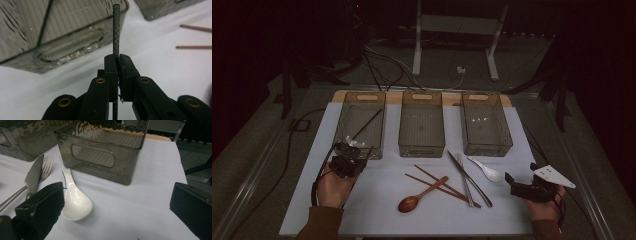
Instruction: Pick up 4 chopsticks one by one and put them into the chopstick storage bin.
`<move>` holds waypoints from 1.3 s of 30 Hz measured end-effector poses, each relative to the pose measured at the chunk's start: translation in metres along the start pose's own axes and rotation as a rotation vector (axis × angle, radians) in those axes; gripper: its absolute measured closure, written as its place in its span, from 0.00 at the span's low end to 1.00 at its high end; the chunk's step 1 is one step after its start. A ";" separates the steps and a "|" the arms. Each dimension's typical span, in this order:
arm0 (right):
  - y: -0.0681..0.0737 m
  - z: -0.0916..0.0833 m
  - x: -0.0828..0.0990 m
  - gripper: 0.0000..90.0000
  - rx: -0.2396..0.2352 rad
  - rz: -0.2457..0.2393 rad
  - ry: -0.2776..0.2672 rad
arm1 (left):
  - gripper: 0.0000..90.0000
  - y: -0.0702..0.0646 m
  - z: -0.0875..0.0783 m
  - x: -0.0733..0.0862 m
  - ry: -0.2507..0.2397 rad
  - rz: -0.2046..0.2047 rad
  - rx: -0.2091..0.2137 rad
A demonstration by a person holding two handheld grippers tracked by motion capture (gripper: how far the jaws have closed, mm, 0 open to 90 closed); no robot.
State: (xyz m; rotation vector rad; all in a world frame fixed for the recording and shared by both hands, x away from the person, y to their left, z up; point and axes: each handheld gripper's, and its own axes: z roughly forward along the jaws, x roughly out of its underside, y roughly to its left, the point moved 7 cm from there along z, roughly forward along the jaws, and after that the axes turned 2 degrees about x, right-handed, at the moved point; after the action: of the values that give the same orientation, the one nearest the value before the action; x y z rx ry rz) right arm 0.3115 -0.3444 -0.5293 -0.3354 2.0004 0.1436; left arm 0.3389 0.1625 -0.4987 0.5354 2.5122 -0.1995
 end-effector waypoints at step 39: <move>-0.001 0.001 0.001 0.00 -0.001 -0.001 0.005 | 0.97 0.048 0.012 -0.060 -0.080 -0.144 0.000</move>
State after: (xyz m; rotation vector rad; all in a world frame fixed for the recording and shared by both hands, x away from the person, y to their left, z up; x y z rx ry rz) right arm 0.3125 -0.3449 -0.5309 -0.3379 2.0049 0.1430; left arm 0.4105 0.1836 -0.4773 0.3402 2.4730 -0.2702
